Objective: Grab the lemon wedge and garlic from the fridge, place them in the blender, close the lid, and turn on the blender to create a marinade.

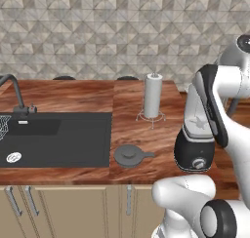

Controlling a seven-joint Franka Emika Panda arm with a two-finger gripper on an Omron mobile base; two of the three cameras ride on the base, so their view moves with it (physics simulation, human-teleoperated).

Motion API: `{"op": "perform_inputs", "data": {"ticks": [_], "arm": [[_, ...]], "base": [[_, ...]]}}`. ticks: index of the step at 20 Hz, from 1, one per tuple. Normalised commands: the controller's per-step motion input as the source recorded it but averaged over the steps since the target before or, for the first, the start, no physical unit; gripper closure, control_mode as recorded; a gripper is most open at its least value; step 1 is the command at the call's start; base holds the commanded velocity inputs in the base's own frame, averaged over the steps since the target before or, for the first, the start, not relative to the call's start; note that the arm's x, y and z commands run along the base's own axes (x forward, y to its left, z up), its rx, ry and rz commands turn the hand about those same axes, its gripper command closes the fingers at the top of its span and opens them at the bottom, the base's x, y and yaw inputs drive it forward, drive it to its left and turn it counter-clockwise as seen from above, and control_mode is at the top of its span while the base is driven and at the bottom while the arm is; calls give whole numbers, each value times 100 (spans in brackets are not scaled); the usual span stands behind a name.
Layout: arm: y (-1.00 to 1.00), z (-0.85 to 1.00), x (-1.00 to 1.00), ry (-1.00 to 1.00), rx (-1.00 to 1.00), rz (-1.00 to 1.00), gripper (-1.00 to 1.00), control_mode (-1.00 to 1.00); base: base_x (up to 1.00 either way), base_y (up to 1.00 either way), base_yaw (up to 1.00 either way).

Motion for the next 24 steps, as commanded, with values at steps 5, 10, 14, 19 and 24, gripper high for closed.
{"op": "perform_inputs", "data": {"ticks": [5, 10, 14, 19, 24], "arm": [[0, -23, 32, 2, 0, 0, 100, -100], [-1, -9, 45, 10, 0, 3, 100, -100], [-10, -9, 41, 10, 0, 5, 100, -100], [-13, -24, 30, 5, 0, 8, 100, -100], [-1, -41, 10, 0, -2, 10, 100, -100]], "base": [[0, 0, 0], [0, 0, 0], [0, 0, 0], [0, 0, 0], [0, 0, 0]]}}
